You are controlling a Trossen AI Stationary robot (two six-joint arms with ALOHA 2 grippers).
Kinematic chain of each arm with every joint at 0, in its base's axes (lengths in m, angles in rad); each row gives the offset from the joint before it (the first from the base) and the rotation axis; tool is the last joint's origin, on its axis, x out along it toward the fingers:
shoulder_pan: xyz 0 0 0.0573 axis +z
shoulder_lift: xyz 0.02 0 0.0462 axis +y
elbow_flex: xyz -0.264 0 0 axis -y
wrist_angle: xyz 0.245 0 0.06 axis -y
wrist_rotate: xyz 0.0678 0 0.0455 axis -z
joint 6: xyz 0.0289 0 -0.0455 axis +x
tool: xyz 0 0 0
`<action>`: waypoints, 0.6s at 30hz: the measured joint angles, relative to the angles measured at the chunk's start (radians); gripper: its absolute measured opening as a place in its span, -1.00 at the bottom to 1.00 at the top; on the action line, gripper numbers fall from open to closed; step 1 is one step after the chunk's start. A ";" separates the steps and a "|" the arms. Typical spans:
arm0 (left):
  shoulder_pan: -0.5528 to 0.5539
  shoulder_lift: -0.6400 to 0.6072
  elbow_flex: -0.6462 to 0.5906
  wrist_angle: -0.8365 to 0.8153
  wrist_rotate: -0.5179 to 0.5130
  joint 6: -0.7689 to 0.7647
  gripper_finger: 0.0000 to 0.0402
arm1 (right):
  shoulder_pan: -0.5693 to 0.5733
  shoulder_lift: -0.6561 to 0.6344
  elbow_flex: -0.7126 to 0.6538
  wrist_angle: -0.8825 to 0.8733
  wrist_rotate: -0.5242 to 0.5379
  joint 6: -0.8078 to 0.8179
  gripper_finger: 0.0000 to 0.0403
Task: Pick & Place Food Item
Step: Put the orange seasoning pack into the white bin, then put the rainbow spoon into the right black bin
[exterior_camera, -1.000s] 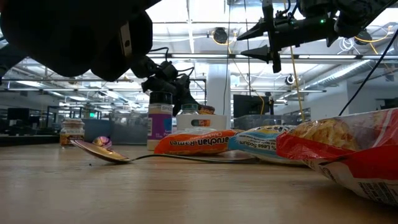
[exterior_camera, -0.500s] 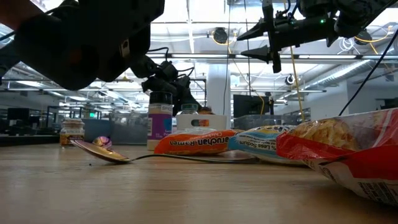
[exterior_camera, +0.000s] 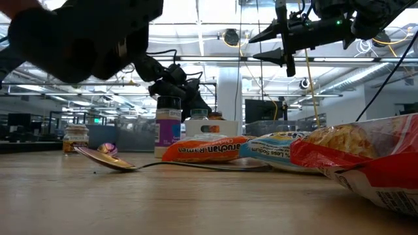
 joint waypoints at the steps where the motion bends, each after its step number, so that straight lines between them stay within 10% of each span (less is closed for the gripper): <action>1: 0.003 -0.005 0.000 0.001 0.002 -0.001 -0.27 | 0.000 0.000 0.000 0.000 0.000 -0.001 -0.03; 18: 0.024 -0.189 0.001 0.083 -0.043 -0.067 -0.25 | 0.000 0.000 0.000 0.031 0.000 -0.057 -0.03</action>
